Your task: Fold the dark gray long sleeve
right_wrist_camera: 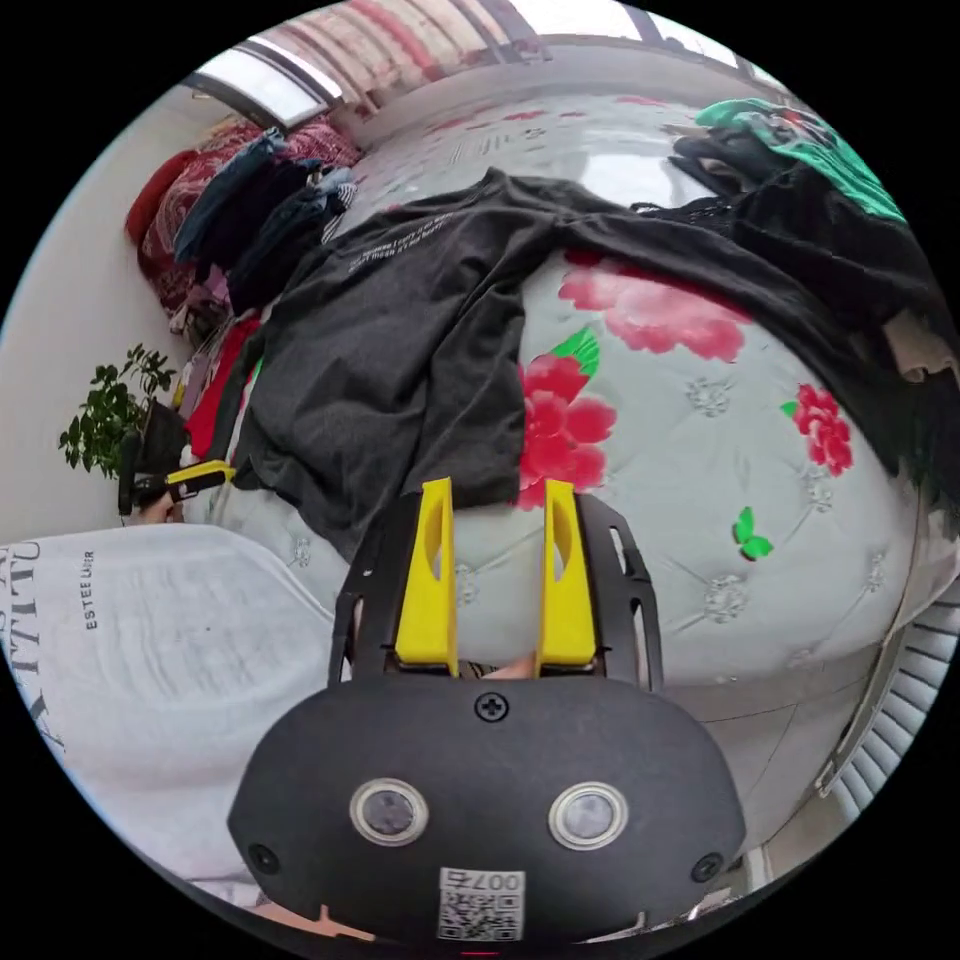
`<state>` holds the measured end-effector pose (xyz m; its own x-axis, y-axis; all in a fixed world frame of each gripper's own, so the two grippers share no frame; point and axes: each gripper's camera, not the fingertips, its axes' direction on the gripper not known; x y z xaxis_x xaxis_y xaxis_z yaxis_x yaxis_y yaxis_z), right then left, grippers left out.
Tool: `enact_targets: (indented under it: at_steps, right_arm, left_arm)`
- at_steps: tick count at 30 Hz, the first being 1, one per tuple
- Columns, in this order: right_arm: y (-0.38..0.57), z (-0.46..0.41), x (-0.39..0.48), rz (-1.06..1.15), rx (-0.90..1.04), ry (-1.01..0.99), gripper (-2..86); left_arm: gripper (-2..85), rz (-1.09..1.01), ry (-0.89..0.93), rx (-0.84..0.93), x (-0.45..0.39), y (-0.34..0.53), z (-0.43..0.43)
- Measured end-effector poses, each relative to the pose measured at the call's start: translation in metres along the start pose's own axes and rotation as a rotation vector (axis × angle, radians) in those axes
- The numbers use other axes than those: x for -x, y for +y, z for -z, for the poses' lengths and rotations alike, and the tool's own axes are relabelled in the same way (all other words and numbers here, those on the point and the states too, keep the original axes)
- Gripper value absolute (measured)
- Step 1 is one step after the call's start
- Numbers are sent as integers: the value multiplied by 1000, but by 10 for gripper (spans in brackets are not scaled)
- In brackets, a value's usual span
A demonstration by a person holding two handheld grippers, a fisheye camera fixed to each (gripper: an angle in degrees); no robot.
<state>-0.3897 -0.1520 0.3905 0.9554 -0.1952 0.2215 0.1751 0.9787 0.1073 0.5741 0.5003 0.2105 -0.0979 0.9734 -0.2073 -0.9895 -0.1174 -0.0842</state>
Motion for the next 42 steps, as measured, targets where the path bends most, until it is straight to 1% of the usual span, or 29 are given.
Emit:
enact_targets:
  at_steps: [2,4,6,8,9,10,12,13,14,16,19,21,24,26,27,29,30,31,32,33,34,35,37,38,40,42]
  right_arm:
    - [-2,-9,10,21,15,23,39]
    - [-4,-4,18,56,30,93,14]
    - [-2,12,15,71,31,141,6]
    - [11,45,0,51,-35,162,2]
    - [24,72,-17,8,-91,141,0]
    - [41,97,-39,-45,-149,69,-1]
    - [67,122,-74,-145,-206,-57,-2]
    - [81,125,-91,-186,-187,-122,-2]
    - [86,124,-96,-197,-173,-141,-2]
    - [102,109,-102,-211,-98,-176,-2]
    - [114,92,-105,-235,-53,-211,-2]
    - [115,87,-112,-267,-54,-253,-2]
    - [100,92,-134,-307,-79,-343,-2]
    - [76,103,-149,-316,-112,-404,-2]
    - [53,116,-156,-307,-144,-433,-2]
    - [14,145,-158,-260,-204,-452,-2]
    - [-11,173,-152,-215,-273,-456,-2]
    - [-30,207,-142,-147,-365,-465,-2]
    - [-38,225,-135,-108,-413,-472,-2]
    - [-47,258,-121,-35,-503,-484,-2]
    - [-51,288,-108,28,-579,-498,-2]
    - [-51,302,-102,58,-610,-508,-2]
    - [-39,341,-84,160,-689,-509,-2]
    - [-34,347,-81,177,-699,-504,-2]
    - [-10,352,-79,210,-706,-509,-2]
    - [14,341,-84,198,-700,-537,-3]
  left_arm:
    - [44,-53,-24,-6,-4,-8,1]
    - [8,-78,-14,-26,-5,-11,1]
    - [-1,-104,-21,-16,-2,-14,3]
    - [-6,-90,-23,-47,12,-8,18]
    - [-6,-82,-25,-62,18,-5,24]
    - [-7,-60,-23,-91,32,4,35]
    - [-8,-32,21,-125,54,15,47]
    - [-8,-17,78,-134,66,21,50]
    - [-8,-15,155,-142,75,25,50]
    - [-8,-18,219,-135,80,29,44]
    - [-8,-40,185,-66,79,34,26]
    - [-8,-10,223,-63,87,36,19]
    - [-8,82,336,-85,116,27,14]
    - [-8,149,461,-156,145,-1,22]
    - [-8,161,489,-178,151,-10,26]
    - [-8,178,588,-292,172,-55,56]
    - [-8,182,613,-325,176,-65,67]
    - [-8,176,661,-403,183,-83,94]
    - [-8,145,697,-497,186,-95,126]
    - [-8,122,710,-545,186,-99,142]
    - [-8,72,733,-632,187,-101,174]
    - [-8,22,752,-696,188,-99,203]
    - [-8,-51,744,-771,188,-85,238]
    - [-8,-89,715,-807,187,-70,256]
    - [-8,-148,672,-826,183,-44,271]
    - [-8,-182,626,-811,178,-16,269]
